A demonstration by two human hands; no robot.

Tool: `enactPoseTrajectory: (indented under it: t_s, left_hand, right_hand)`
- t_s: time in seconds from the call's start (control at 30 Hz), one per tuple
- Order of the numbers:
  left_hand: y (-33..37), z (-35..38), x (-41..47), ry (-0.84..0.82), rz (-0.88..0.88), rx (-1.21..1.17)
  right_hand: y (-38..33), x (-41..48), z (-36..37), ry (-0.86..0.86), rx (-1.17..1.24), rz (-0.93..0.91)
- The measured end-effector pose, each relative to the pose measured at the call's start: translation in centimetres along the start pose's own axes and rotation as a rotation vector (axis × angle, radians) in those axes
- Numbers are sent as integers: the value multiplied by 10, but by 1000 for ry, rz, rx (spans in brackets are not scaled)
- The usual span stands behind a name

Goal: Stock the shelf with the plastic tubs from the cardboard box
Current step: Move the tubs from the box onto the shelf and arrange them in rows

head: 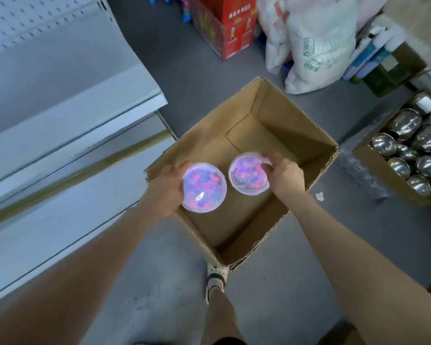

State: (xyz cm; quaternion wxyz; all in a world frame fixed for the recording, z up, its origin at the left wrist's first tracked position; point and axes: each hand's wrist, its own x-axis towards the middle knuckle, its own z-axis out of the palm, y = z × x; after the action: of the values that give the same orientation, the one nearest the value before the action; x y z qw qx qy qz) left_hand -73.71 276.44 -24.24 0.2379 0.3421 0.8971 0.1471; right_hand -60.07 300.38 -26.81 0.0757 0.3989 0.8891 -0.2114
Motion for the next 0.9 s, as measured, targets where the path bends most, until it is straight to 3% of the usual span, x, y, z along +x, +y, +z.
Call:
enactPoseTrajectory:
  t_s: [0.23, 0.47, 0.9]
  left_hand:
    - [-54, -71, -142, 166, -35, -74]
    - [-157, -128, -300, 357, -73, -61]
    - [-329, -236, -578, 747, -458, 8]
  right_hand:
    - [-104, -110, -38, 165, -16, -188]
    - [-218, -220, -26, 227, -213, -398]
    - [-502, -400, -10, 230, -94, -956]
